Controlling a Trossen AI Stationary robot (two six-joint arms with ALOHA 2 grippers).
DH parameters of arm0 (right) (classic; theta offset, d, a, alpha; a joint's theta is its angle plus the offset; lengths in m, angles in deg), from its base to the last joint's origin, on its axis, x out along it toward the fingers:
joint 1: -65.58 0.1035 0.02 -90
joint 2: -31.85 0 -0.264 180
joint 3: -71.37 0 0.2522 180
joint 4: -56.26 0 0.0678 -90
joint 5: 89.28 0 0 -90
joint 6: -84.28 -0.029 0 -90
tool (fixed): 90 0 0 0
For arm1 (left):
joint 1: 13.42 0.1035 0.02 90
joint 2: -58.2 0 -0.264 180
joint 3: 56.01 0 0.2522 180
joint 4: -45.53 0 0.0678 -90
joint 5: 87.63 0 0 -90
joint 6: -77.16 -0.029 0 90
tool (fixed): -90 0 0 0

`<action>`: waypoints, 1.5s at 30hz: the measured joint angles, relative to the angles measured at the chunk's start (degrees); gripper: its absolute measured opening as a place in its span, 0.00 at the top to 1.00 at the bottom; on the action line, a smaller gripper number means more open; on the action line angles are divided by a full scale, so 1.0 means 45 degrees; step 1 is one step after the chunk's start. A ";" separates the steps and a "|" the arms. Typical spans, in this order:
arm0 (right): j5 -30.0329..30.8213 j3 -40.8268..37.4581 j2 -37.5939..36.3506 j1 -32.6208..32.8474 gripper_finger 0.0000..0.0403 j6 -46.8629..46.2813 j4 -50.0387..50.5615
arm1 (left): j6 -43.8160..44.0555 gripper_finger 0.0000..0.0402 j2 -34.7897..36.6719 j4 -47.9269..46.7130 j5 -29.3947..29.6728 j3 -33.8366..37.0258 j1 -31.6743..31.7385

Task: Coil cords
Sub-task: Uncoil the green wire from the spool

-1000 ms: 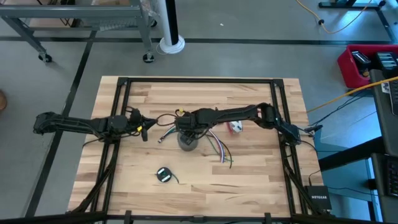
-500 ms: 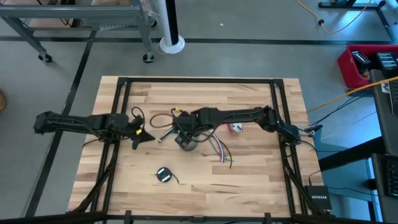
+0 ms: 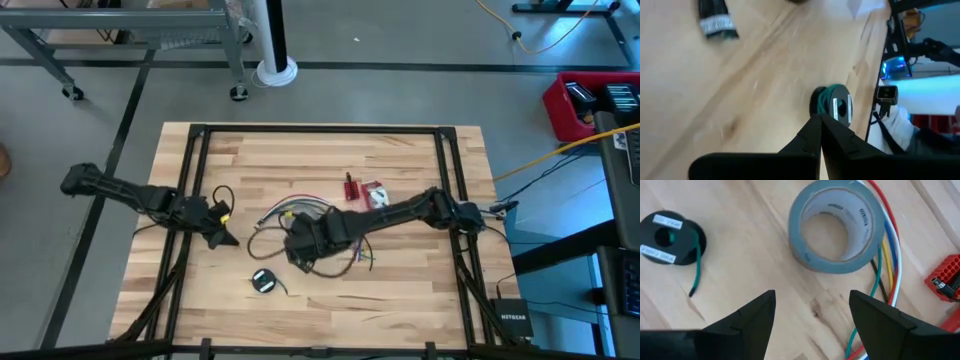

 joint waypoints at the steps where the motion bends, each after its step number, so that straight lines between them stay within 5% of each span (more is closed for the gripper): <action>1: 0.0224 0.0000 0.0000 0.0120 0.36 -0.0102 0.0029 | 0.0345 1.00 -0.0138 -0.0008 0.0209 0.0000 -0.0254; 5: 0.1223 0.0000 0.0000 0.0451 0.36 -0.0588 0.0865 | 0.1256 1.00 -0.0979 0.0497 0.0765 0.0124 -0.1263; 13: 0.2287 -0.0005 0.0000 0.0880 0.36 -0.1658 0.2306 | 0.2872 1.00 -0.2927 0.7079 0.0786 0.1572 -0.2588; 23: 0.2484 -0.0005 0.0000 0.1116 0.36 -0.1761 0.2448 | 0.2386 0.97 -0.4722 0.7377 0.1048 0.1593 -0.2856; 34: 0.2293 -0.0005 0.0000 0.1101 0.36 -0.2152 0.2519 | 0.3716 0.62 -0.5937 0.7344 0.1066 0.1598 -0.2855; 45: 0.1708 -0.0937 0.0000 0.1614 0.36 -0.3152 0.2071 | 0.4769 0.64 -0.7872 0.9377 0.1357 0.1127 -0.3971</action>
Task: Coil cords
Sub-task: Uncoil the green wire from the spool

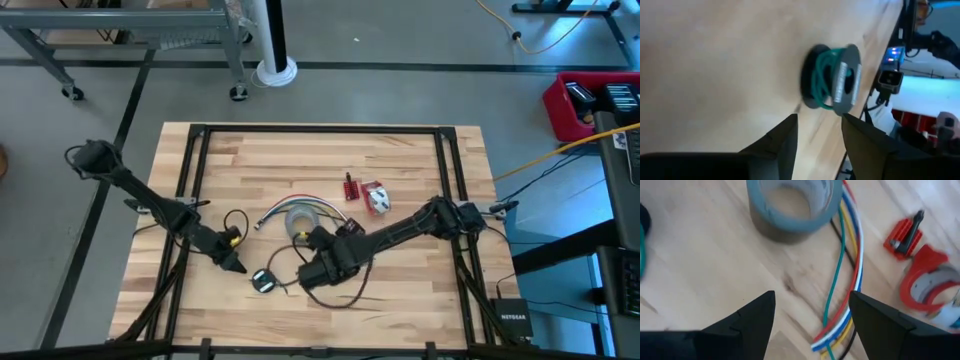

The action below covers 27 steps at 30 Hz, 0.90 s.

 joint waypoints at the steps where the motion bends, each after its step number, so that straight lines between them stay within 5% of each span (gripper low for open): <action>1: -0.0015 -0.0274 0.0000 0.0119 0.36 -0.0133 -0.0014 | -0.0045 0.65 -0.0244 0.0028 0.0083 -0.0139 -0.0142; 11: 0.0378 -0.2851 -0.0532 0.1377 0.36 -0.2601 0.0987 | -0.0267 0.65 -0.2012 0.0049 0.0930 -0.0661 -0.0814; 20: 0.1367 -0.7734 -0.5917 0.2768 0.36 -0.7803 0.0967 | -0.0711 0.65 -0.2084 0.0531 0.1551 -0.0675 -0.0789; 23: 0.2673 -0.9815 -0.8021 0.3440 0.36 -0.9400 -0.1236 | -0.0957 0.65 -0.2084 0.0810 0.1890 -0.0675 -0.0789; 27: 0.3128 -1.3295 -1.0227 0.4094 0.36 -0.9574 -0.7394 | -0.1280 0.65 -0.2084 0.0934 0.2281 -0.0675 -0.0787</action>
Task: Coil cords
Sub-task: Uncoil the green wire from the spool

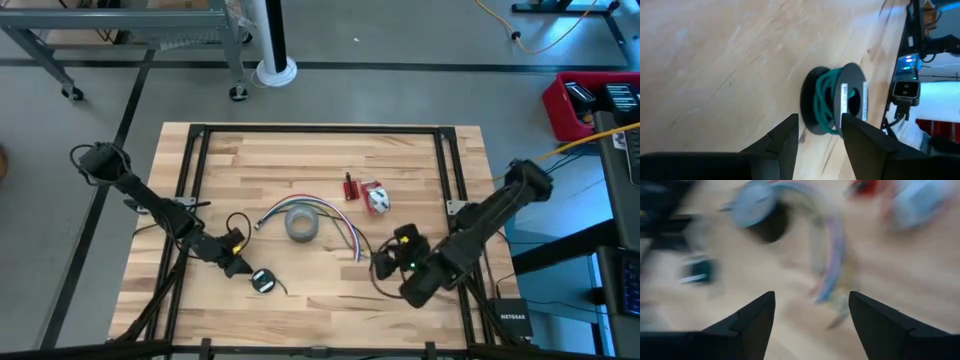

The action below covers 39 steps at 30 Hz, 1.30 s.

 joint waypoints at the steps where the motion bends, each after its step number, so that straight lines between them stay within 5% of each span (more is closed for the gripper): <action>1: 0.0065 -0.0899 -0.0303 0.0048 0.36 0.0099 -0.1920 | 0.0002 0.65 0.0000 0.0054 0.0076 0.0000 0.0003; 7: -0.1184 -0.5305 0.0145 -0.0570 0.36 0.1141 -1.2181 | 0.0226 0.65 0.0000 0.0167 0.0279 0.0000 0.0003; 13: -0.3316 -0.6403 0.1878 -0.1832 0.36 0.1798 -1.6944 | 0.0659 0.65 0.0000 0.0691 0.0279 0.0000 0.0003; 27: -0.6619 -0.4190 0.4120 -0.3937 0.36 0.4249 -1.7700 | 0.1496 0.65 -0.0897 0.0607 0.0157 -0.0413 -0.0533; 39: -0.9282 -0.1726 0.6636 -0.4650 0.36 0.4388 -1.7644 | 0.1560 0.65 -0.2064 0.0770 0.0181 -0.1345 -0.0925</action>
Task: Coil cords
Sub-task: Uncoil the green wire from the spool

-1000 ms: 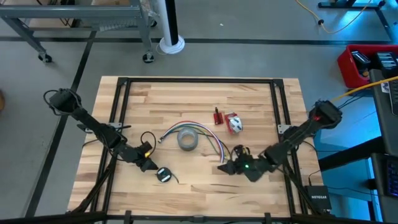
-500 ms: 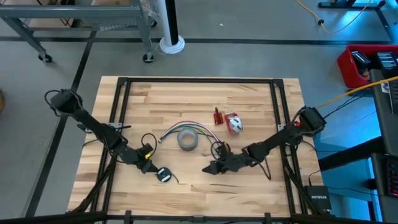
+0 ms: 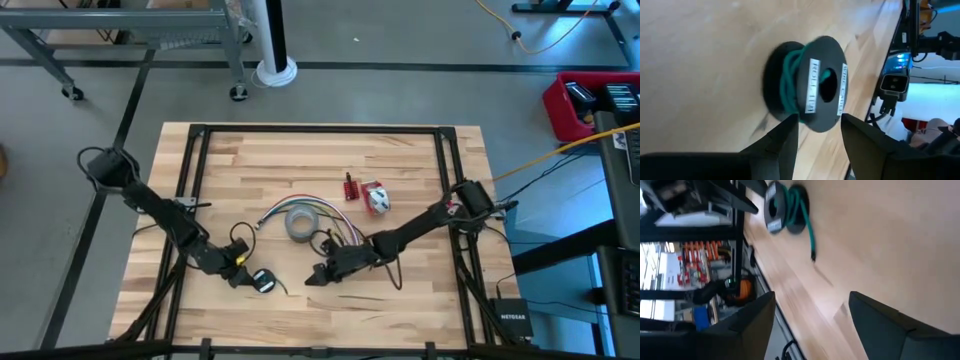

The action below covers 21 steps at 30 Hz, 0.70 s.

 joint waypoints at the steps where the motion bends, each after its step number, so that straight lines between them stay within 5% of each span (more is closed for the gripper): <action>1: -0.0244 0.0209 0.0194 -0.0003 0.36 0.0068 -0.0007 | -0.0014 0.65 -0.0125 -0.0010 0.0001 -0.0094 0.0000; 8: -0.1407 0.1380 0.0942 -0.0266 0.36 0.0643 0.0165 | -0.0050 0.69 -0.1282 0.0026 0.0006 -0.0693 0.0000; 17: -0.1125 0.1713 0.0973 -0.0802 0.36 0.0949 0.0200 | -0.1271 0.96 -0.1528 0.0188 0.0277 -0.0959 0.0000; 21: -0.0809 0.1712 0.0973 -0.0828 0.36 0.0948 0.0192 | -0.1587 0.98 -0.1526 0.0201 0.0672 -0.0947 0.0005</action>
